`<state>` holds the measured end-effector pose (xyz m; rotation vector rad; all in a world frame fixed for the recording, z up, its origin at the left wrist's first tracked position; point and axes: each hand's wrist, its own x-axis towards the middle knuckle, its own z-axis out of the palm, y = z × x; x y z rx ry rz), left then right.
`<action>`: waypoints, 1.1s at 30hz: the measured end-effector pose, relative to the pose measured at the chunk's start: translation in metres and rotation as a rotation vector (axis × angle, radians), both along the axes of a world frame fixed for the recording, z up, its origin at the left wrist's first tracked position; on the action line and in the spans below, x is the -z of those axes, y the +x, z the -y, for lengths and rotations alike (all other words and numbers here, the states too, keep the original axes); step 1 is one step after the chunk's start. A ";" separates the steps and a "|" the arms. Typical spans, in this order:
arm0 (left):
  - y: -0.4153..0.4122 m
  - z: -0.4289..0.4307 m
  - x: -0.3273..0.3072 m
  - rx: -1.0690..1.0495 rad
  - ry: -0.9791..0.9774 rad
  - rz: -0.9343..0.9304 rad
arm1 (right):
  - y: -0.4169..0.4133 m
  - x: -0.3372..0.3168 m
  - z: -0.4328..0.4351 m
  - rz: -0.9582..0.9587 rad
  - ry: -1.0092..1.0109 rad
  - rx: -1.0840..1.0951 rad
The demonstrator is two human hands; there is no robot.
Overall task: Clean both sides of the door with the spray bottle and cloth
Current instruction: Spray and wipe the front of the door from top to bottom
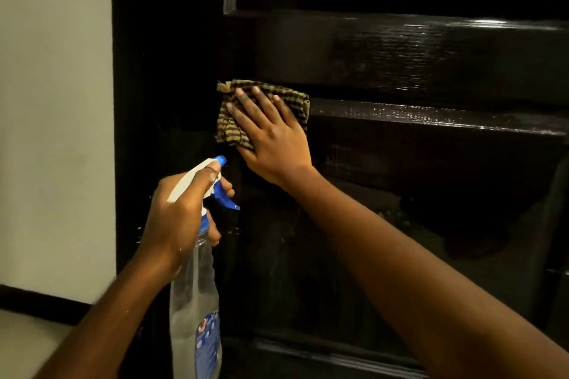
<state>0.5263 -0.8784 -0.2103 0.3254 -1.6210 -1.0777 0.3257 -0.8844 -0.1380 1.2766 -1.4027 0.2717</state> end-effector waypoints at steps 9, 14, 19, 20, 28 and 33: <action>0.016 0.011 0.017 -0.037 0.022 0.024 | 0.009 0.005 0.002 -0.004 0.112 -0.105; 0.021 0.009 0.021 -0.030 0.034 -0.013 | 0.002 0.048 -0.008 -0.086 0.273 -0.232; 0.022 0.004 0.021 -0.036 0.035 -0.004 | -0.010 0.050 -0.013 -0.278 0.467 -0.207; 0.022 0.004 0.021 -0.035 0.033 -0.005 | -0.011 0.038 -0.013 -0.282 0.442 -0.205; 0.018 0.002 0.021 -0.052 0.041 0.020 | 0.002 0.003 0.007 -0.089 0.063 -0.005; 0.007 -0.004 0.024 -0.059 0.033 0.034 | -0.011 0.052 -0.010 -0.159 0.147 0.000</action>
